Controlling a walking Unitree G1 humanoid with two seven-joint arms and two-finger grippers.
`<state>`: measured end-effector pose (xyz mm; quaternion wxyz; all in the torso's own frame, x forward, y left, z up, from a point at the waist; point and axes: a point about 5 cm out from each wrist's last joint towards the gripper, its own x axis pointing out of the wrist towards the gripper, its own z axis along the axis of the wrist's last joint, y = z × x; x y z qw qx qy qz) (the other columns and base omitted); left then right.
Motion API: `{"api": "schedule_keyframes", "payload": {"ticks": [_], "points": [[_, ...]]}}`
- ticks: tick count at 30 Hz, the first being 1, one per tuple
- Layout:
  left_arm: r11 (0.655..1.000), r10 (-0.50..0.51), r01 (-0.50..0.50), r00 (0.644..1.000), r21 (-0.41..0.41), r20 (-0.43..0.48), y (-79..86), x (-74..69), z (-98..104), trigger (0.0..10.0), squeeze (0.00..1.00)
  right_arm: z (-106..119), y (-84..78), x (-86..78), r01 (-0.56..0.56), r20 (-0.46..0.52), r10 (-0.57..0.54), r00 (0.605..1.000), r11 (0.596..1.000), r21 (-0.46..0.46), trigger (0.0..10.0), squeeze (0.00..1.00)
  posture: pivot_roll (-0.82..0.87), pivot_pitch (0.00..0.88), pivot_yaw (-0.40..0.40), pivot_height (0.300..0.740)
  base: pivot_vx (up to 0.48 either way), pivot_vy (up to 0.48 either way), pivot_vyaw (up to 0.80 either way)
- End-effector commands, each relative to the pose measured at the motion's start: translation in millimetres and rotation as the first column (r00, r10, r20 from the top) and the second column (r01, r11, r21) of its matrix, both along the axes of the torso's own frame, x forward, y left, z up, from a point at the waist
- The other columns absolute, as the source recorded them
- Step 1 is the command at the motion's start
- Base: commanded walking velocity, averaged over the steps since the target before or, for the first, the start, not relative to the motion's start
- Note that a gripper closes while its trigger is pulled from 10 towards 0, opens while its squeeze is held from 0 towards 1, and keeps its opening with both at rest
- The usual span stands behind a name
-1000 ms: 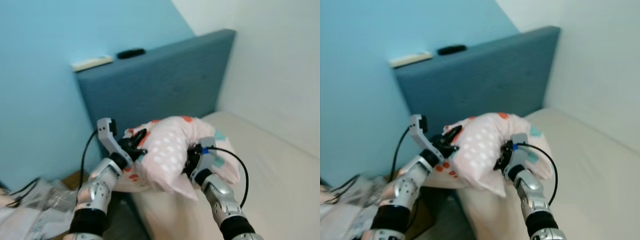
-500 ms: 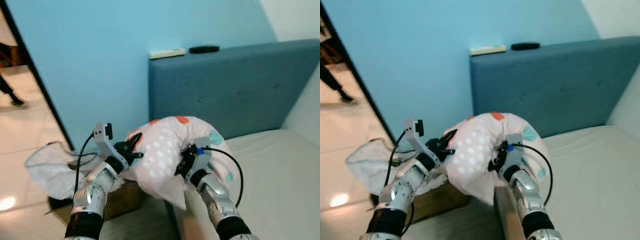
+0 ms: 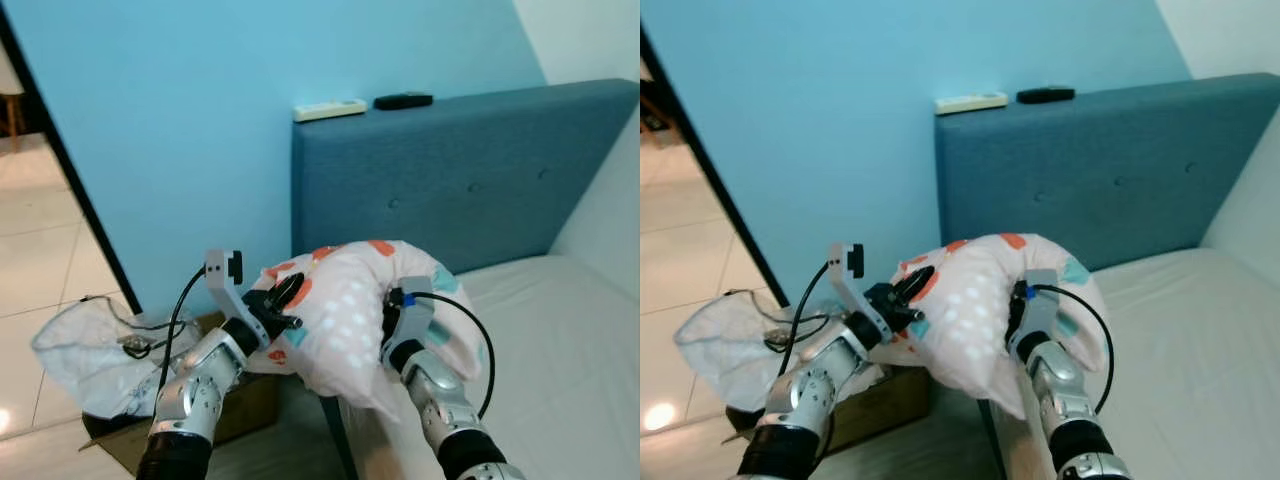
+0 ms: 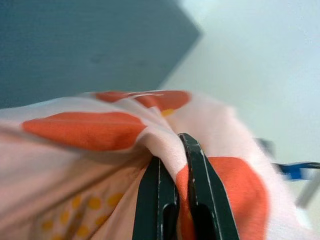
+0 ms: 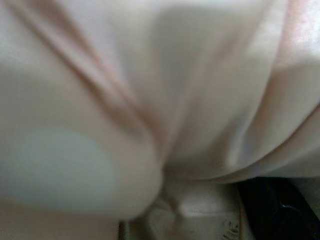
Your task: Clean up the room
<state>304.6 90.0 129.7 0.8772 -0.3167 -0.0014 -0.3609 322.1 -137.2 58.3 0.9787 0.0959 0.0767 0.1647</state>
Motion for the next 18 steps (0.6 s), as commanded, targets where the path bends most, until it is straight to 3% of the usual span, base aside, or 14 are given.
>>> {"api": "schedule_keyframes", "payload": {"ticks": [1, 5, 6, 10, 16, 18], "points": [[0.977, -0.179, 0.195, 0.969, -0.083, 0.172, -22.4, -8.8, 34.6, 10.0, 0.00, 0.9, 9.4, 3.2, -0.019, -0.018, 0.019, 1.000, 1.000, 0.014, 10.0, 0.00, -0.05, 0.017, -0.003, 0.735, 0.480, 0.000, 0.00], [0.946, -0.274, 0.304, 0.936, -0.115, 0.220, -27.3, -17.6, 46.0, 10.0, 0.00, 2.6, 6.1, 5.5, 0.000, -0.017, 0.001, 1.000, 1.000, 0.015, 10.0, 0.00, -0.05, 0.015, 0.000, 0.735, 0.480, 0.000, 0.00], [0.917, -0.338, 0.378, 0.907, -0.128, 0.252, -30.6, -24.5, 52.7, 10.0, 0.00, 3.0, 3.7, 6.6, 0.012, -0.019, -0.012, 1.000, 1.000, 0.015, 10.0, 0.00, -0.05, 0.014, 0.002, 0.735, 0.480, 0.000, 0.00], [0.895, -0.384, 0.427, 0.884, -0.126, 0.268, -33.2, -29.9, 56.2, 10.0, 0.00, 2.7, 1.8, 6.7, 0.022, -0.022, -0.021, 1.000, 1.000, 0.016, 10.0, 0.00, -0.05, 0.014, 0.003, 0.735, 0.480, 0.000, 0.00], [0.901, -0.373, 0.413, 0.893, -0.131, 0.251, -37.4, -28.4, 57.0, 10.0, 0.00, 1.4, -1.6, 6.6, 0.040, -0.031, -0.040, 0.999, 0.999, 0.010, 10.0, 0.00, -0.05, 0.014, 0.004, 0.735, 0.403, 0.000, 0.00], [0.905, -0.359, 0.399, 0.903, -0.147, 0.236, -39.0, -26.7, 57.1, 10.0, 0.00, 0.7, -2.8, 6.7, 0.049, -0.035, -0.049, 0.998, 0.999, 0.000, 10.0, 0.00, -0.06, 0.014, 0.005, 0.735, 0.000, 0.000, 0.00]]}}
